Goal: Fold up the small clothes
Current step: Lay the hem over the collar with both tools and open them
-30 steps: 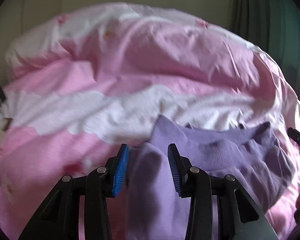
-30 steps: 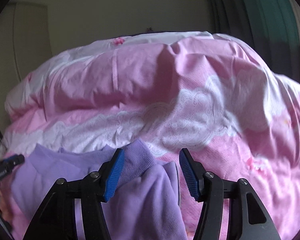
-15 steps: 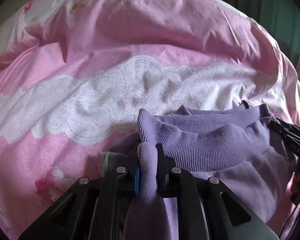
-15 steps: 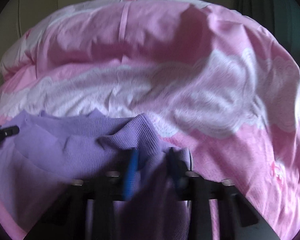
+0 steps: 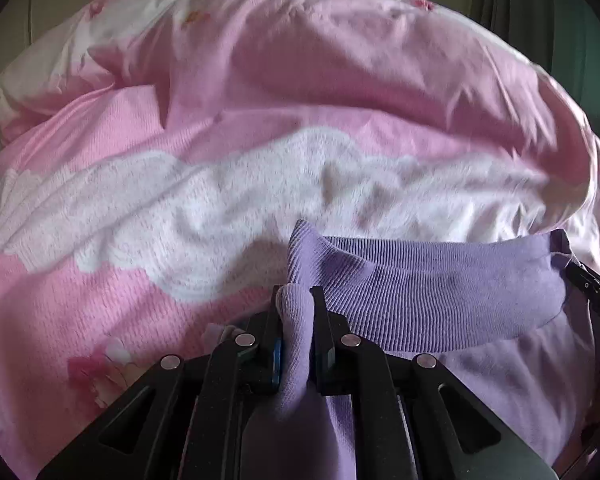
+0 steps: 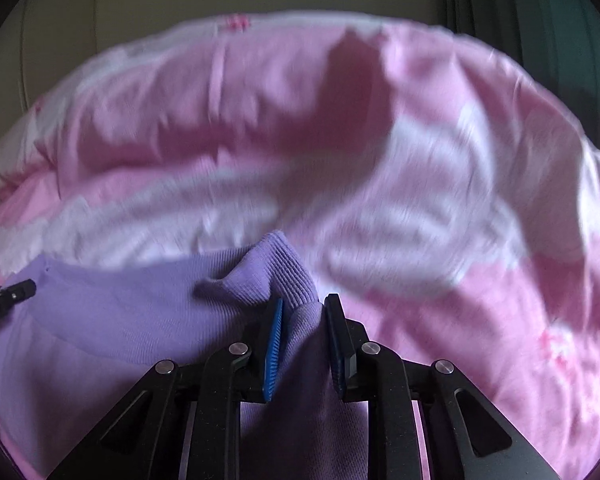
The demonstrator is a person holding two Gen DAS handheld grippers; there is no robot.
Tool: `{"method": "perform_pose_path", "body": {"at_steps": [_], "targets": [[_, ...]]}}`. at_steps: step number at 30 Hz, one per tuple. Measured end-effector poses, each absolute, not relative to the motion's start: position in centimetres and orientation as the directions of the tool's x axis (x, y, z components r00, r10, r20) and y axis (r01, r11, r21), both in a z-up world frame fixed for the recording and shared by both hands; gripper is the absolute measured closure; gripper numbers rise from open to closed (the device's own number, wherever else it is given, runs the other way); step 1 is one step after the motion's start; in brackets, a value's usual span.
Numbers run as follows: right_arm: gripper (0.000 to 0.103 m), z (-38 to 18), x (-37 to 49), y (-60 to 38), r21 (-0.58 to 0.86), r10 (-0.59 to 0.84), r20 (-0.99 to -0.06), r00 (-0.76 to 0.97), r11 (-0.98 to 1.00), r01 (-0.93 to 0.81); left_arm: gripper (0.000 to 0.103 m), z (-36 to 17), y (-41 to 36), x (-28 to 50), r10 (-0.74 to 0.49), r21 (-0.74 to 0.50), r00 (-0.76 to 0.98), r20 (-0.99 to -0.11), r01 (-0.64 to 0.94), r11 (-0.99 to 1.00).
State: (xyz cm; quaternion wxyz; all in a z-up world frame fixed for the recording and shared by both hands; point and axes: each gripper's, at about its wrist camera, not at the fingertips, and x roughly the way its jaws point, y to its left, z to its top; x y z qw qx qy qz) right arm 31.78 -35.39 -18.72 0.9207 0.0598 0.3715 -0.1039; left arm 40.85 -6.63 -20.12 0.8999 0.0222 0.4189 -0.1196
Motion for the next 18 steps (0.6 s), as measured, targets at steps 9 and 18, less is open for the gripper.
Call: {"method": "perform_pose_path", "body": {"at_steps": [9, 18], "targets": [[0.054, -16.2, 29.5, -34.6, 0.020, -0.166, -0.655, 0.737, 0.971, 0.237, 0.073, -17.9, -6.1, 38.0, -0.217, -0.069, 0.635, -0.741, 0.249, 0.966], [0.040, -14.3, 21.6, -33.5, 0.094, -0.175, -0.624, 0.761, 0.951, 0.296, 0.059, -16.4, -3.4, 29.1, -0.208, -0.093, 0.658, -0.724, 0.206, 0.974]]}}
